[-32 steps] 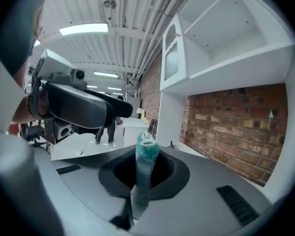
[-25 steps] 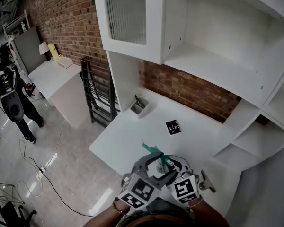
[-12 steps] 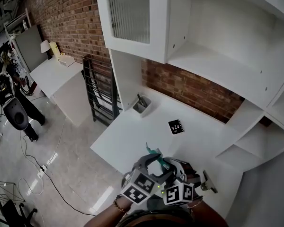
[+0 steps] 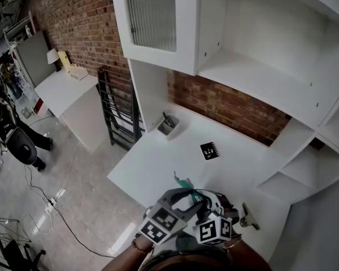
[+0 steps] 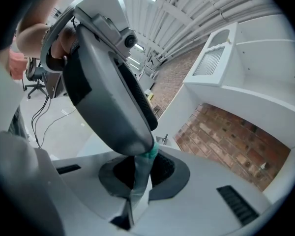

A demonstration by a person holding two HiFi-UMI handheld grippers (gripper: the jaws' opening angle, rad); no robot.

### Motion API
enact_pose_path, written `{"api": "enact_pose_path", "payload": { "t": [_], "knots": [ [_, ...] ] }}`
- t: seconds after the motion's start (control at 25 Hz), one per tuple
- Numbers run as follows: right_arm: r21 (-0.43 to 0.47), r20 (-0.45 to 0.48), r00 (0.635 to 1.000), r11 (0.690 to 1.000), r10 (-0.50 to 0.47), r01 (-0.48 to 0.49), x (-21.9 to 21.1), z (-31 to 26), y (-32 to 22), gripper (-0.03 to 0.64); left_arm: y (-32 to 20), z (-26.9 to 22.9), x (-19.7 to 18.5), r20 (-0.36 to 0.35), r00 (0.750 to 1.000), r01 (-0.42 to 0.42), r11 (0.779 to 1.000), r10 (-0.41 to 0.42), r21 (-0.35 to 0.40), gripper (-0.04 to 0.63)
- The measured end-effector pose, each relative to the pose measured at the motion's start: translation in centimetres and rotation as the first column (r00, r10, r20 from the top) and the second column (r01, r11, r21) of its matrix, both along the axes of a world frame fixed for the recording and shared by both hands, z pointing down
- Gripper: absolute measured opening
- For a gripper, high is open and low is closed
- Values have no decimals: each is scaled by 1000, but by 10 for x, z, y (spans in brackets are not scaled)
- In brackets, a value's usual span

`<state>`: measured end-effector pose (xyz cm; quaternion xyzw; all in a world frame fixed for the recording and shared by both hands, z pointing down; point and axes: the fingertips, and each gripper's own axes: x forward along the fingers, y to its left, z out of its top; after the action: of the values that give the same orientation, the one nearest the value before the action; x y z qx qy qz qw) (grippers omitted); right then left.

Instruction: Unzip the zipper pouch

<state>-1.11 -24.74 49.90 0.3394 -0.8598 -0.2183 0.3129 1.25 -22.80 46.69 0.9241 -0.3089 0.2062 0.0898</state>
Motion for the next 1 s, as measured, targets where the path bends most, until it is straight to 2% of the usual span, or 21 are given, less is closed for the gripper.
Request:
{"api": "enact_pose_path", "payload": {
  "t": [0.12,0.2,0.28,0.32,0.52,0.76,1.0],
  "knots": [
    [-7,4,1000,1000,4,-4,3,-2,-3,6,2,-3,1,-37,999,-8,1000,7,-20,147],
    [-14,7,1000,1000,4,-4,3,-1,-4,6,2,-4,0,-86,996,-7,999,4,-40,113],
    [-20,6,1000,1000,0,0,4,1,-2,6,2,-4,-2,-133,991,0,998,-7,-55,30],
    [-22,3,1000,1000,-4,4,3,1,-1,6,2,-3,-3,-147,989,5,998,-14,-62,15],
    [-22,-6,1000,1000,-17,17,-1,8,4,6,4,3,-8,-154,988,16,997,-28,-82,15],
    [24,-88,995,998,-52,55,-7,9,7,6,4,7,-17,-225,971,42,985,-80,-169,5],
    [33,-112,992,997,-63,67,-11,13,11,6,4,10,-24,-245,963,64,978,-112,-197,5]
  ]
}}
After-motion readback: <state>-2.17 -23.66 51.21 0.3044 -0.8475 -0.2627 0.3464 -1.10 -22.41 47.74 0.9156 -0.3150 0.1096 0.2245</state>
